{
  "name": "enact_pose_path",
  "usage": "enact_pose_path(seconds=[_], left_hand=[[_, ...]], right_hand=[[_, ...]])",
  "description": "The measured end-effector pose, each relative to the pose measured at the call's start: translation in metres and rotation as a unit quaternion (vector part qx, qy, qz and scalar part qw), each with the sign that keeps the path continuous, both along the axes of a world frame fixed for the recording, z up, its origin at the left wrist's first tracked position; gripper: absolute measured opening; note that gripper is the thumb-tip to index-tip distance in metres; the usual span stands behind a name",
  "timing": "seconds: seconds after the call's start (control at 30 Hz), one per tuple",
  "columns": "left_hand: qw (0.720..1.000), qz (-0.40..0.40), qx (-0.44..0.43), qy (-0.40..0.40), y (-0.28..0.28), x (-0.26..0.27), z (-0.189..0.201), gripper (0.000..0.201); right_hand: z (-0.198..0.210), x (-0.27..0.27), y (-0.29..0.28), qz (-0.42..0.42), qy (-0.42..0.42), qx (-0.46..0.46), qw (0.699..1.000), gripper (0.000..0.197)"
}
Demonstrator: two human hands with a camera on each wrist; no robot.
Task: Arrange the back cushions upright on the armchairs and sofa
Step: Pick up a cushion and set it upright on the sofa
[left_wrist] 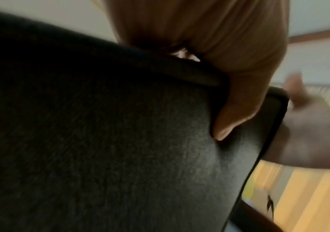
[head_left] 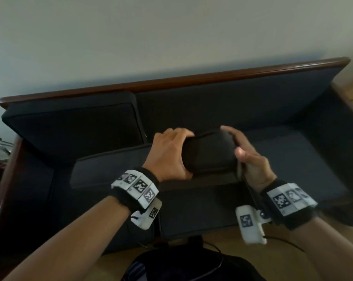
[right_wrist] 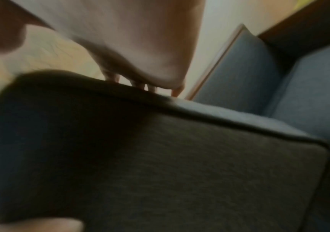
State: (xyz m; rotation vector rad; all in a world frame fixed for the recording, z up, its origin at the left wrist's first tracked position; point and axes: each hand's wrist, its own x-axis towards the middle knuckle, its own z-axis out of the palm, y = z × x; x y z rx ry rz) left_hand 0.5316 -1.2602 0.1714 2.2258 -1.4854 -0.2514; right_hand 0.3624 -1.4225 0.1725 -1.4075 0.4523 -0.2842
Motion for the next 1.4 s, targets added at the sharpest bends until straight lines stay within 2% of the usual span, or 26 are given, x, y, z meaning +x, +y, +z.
enact_pose_path(seconds=[0.03,0.07,0.1,0.17,0.2,0.23,0.3,0.37,0.43,0.5,0.57,0.63,0.7,0.73,0.8,0.83,0.9,0.93,1.03,1.1,1.2,1.27,1.33,1.4], left_hand=[[0.997,0.008,0.07,-0.003,0.0,0.0,-0.023,0.092],[0.992,0.016,0.126,-0.002,0.001,-0.003,-0.047,0.092],[0.987,0.012,0.16,0.003,0.001,-0.008,-0.069,0.093],[0.978,-0.036,0.203,-0.011,-0.009,-0.025,-0.1,0.095],[0.974,-0.052,0.22,-0.023,-0.016,-0.033,-0.108,0.097],[0.972,-0.05,0.229,-0.029,-0.022,-0.039,-0.113,0.099],[0.975,-0.024,0.218,-0.039,-0.023,-0.036,-0.119,0.1],[0.978,-0.003,0.202,-0.052,-0.005,-0.017,-0.12,0.099],[0.978,0.021,0.202,-0.049,0.025,0.007,-0.121,0.1],[0.977,0.091,0.188,-0.032,0.061,0.033,-0.12,0.089],[0.965,0.196,0.169,-0.031,0.101,0.063,-0.123,0.073],[0.933,0.312,0.18,0.002,0.141,0.09,-0.12,0.06],[0.878,0.433,0.193,0.069,0.176,0.108,-0.12,0.05],[0.843,0.486,0.189,0.135,0.188,0.111,-0.119,0.048],[0.764,0.565,0.124,0.286,0.208,0.115,-0.128,0.049],[0.714,0.592,0.087,0.363,0.215,0.116,-0.136,0.058],[0.624,0.624,0.052,0.468,0.225,0.109,-0.145,0.087],[0.591,0.627,0.046,0.506,0.225,0.104,-0.144,0.086],[0.557,0.599,0.037,0.574,0.221,0.095,-0.137,0.065],[0.552,0.596,0.028,0.582,0.215,0.092,-0.134,0.062],[0.541,0.619,-0.012,0.57,0.205,0.089,-0.129,0.07],[0.541,0.628,-0.023,0.559,0.197,0.089,-0.129,0.069],[0.544,0.624,-0.029,0.56,0.182,0.082,-0.125,0.06],[0.552,0.617,-0.034,0.559,0.162,0.076,-0.118,0.042]], right_hand=[[-0.013,0.012,0.009,-0.04,0.053,0.046,0.997,0.074],[-0.029,0.023,0.017,-0.069,0.134,0.053,0.987,0.073],[-0.049,0.033,0.021,-0.077,0.235,0.011,0.969,0.075],[-0.086,0.038,0.026,-0.035,0.432,-0.108,0.895,0.069],[-0.1,0.036,0.026,-0.036,0.477,-0.144,0.866,0.065],[-0.108,0.032,0.025,-0.054,0.485,-0.151,0.86,0.064],[-0.108,0.028,0.024,-0.09,0.45,-0.137,0.878,0.062],[-0.106,0.029,0.021,-0.095,0.433,-0.123,0.888,0.059],[-0.108,0.034,0.019,-0.108,0.443,-0.117,0.882,0.055],[-0.11,0.037,0.019,-0.135,0.46,-0.108,0.871,0.054],[-0.112,0.036,0.022,-0.177,0.471,-0.094,0.859,0.054],[-0.115,0.03,0.028,-0.22,0.48,-0.078,0.846,0.053],[-0.117,0.021,0.036,-0.26,0.49,-0.058,0.83,0.056],[-0.118,0.017,0.04,-0.272,0.497,-0.051,0.822,0.056],[-0.12,0.009,0.044,-0.283,0.508,-0.035,0.813,0.055],[-0.12,0.005,0.046,-0.285,0.514,-0.024,0.808,0.056],[-0.123,0.0,0.048,-0.298,0.528,0.017,0.795,0.063],[-0.124,-0.003,0.048,-0.31,0.532,0.049,0.787,0.069],[-0.128,-0.005,0.044,-0.328,0.528,0.137,0.771,0.089],[-0.137,-0.008,0.035,-0.329,0.524,0.174,0.766,0.096],[-0.14,-0.011,0.018,-0.3,0.503,0.216,0.781,0.075],[-0.135,-0.011,0.003,-0.271,0.496,0.224,0.794,0.068],[-0.131,-0.013,-0.015,-0.256,0.491,0.225,0.802,0.062],[-0.126,-0.015,-0.038,-0.249,0.492,0.219,0.805,0.066]])
